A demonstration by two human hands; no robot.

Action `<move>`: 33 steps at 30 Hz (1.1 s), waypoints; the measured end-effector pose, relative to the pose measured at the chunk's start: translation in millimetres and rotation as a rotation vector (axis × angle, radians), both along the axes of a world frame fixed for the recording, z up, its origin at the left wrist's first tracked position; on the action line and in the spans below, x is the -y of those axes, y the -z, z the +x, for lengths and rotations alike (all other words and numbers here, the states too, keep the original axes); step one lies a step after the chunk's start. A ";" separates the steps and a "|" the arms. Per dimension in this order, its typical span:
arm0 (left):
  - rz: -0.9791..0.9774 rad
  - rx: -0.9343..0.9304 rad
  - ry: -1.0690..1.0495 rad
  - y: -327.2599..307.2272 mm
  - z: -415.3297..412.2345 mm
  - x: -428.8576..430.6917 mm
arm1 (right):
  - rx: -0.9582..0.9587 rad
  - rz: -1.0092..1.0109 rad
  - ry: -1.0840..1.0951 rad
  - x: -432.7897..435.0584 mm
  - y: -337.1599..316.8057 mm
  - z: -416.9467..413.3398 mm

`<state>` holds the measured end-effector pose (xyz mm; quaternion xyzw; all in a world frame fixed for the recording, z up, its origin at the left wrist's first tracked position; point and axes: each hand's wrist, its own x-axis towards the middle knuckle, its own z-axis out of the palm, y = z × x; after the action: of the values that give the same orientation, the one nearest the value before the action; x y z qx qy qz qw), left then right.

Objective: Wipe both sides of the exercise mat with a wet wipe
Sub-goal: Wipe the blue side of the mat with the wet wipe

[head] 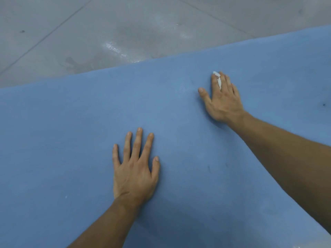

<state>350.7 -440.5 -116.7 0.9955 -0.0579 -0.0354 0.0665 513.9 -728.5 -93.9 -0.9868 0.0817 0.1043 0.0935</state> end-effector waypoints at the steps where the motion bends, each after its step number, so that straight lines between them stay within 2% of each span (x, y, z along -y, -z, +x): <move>1: 0.000 0.001 -0.001 -0.3 0.2 0.1 | 0.007 0.006 0.010 -5.8 0.3 1.9; 4: -0.002 -0.005 0.004 -1.2 0.2 0.5 | 0.024 0.054 -0.073 -43.1 -0.8 -0.1; 9: 0.017 -0.016 0.002 -0.5 1.0 0.5 | 0.018 0.126 -0.542 -125.3 -0.7 -30.3; 11: 0.024 -0.016 0.003 0.1 0.8 0.5 | 0.037 0.092 -0.628 -129.6 2.1 -31.7; 14: 0.011 -0.014 0.001 -0.3 1.0 0.7 | 0.069 0.102 -0.517 -94.1 2.0 -9.4; 20: 0.009 -0.015 0.005 -1.4 -0.2 -0.1 | 0.132 -0.001 -0.078 8.2 6.5 28.4; 24: 0.010 -0.018 0.004 -2.4 0.7 0.8 | 0.110 0.016 0.098 5.9 6.2 34.2; 28: 0.011 -0.005 0.009 -2.7 1.7 1.3 | 0.095 0.046 -0.007 -59.5 11.0 37.4; 31: 0.018 -0.009 0.010 -2.9 2.2 1.5 | 0.051 0.105 -0.202 -115.5 5.1 32.4; 33: 0.024 -0.017 0.006 -3.3 2.5 2.0 | 0.036 0.143 -0.411 -152.9 2.3 20.6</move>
<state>353.1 -442.5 -113.4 0.9957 -0.0599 -0.0446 0.0549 534.5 -575.6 -96.2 -0.9752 -0.1305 0.1090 0.1413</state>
